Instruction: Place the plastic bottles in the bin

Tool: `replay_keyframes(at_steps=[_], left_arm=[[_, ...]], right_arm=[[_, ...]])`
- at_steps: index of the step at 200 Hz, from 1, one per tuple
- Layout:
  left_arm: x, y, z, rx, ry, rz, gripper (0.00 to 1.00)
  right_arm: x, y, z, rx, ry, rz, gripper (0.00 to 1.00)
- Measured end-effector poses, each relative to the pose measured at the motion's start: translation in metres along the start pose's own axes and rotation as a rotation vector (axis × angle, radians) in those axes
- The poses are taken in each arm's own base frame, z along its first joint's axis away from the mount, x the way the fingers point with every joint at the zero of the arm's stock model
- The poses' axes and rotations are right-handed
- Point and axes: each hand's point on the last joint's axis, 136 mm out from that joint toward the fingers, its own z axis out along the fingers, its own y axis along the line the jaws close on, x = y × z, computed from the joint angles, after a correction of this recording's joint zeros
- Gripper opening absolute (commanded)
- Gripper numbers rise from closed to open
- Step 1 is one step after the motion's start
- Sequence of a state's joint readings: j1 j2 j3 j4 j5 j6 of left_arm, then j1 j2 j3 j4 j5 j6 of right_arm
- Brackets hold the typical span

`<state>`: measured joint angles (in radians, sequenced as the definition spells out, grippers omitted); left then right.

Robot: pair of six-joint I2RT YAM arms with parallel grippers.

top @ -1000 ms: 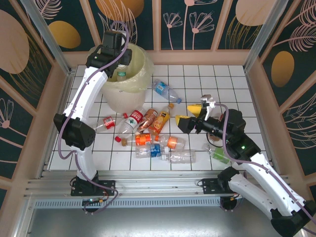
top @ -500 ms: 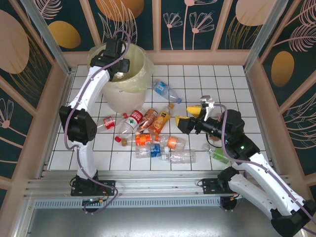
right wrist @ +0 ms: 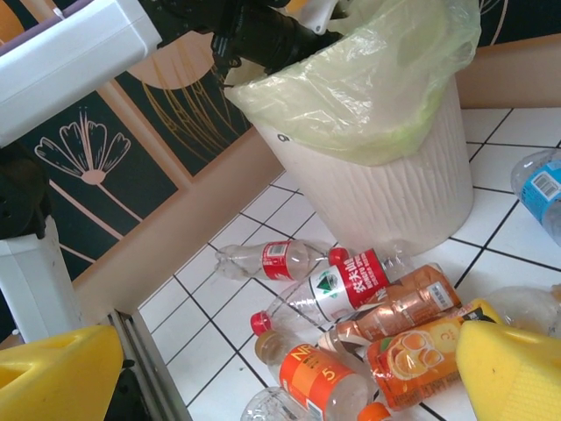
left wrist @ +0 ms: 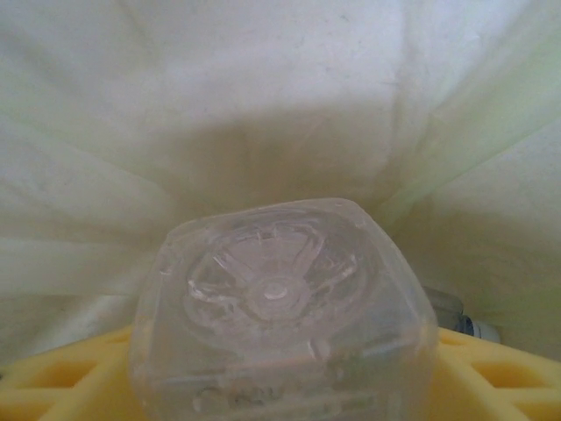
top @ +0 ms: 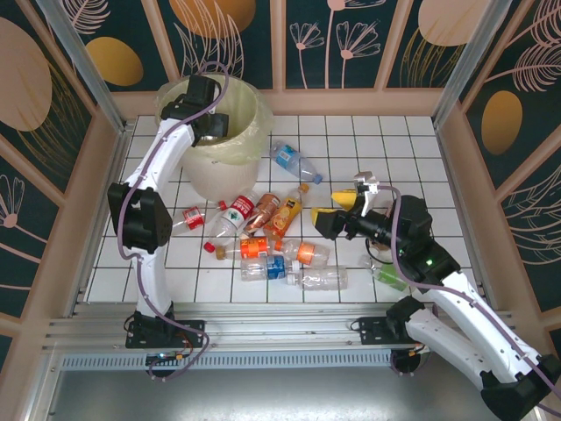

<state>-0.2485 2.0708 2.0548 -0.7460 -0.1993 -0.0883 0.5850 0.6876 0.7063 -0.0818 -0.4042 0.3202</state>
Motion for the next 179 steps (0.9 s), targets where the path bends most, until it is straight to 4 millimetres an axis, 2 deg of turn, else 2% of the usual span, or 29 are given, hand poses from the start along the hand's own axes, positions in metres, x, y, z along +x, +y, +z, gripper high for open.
replay_keyframes(at_steps=[28, 49, 77, 98, 118, 131, 153, 179], left_arm=[[0.000, 0.000, 0.000, 0.001, 0.000, -0.016, 0.91], [0.000, 0.000, -0.001, 0.001, 0.001, -0.022, 0.96], [-0.001, 0.000, -0.006, 0.006, -0.002, -0.035, 0.99], [-0.008, 0.001, -0.021, 0.020, -0.028, -0.058, 0.99], [-0.022, 0.002, -0.046, 0.045, -0.079, -0.090, 0.98], [-0.034, 0.003, -0.070, 0.066, -0.133, -0.114, 0.99], [-0.050, 0.004, -0.119, 0.128, -0.244, -0.151, 0.99], [-0.058, 0.000, -0.176, 0.231, -0.352, -0.176, 0.99]], right_arm=[[0.006, -0.007, -0.001, 0.036, 0.022, 0.014, 0.98], [0.011, -0.012, -0.002, 0.062, 0.036, 0.023, 0.97], [0.019, -0.016, -0.003, 0.083, 0.067, 0.036, 0.97], [0.027, -0.021, -0.003, 0.106, 0.100, 0.043, 0.95], [0.036, -0.026, -0.001, 0.126, 0.140, 0.048, 0.93], [0.044, -0.030, 0.000, 0.138, 0.173, 0.054, 0.92], [0.054, -0.033, 0.002, 0.151, 0.214, 0.061, 0.91], [0.067, -0.038, 0.005, 0.171, 0.265, 0.074, 0.90]])
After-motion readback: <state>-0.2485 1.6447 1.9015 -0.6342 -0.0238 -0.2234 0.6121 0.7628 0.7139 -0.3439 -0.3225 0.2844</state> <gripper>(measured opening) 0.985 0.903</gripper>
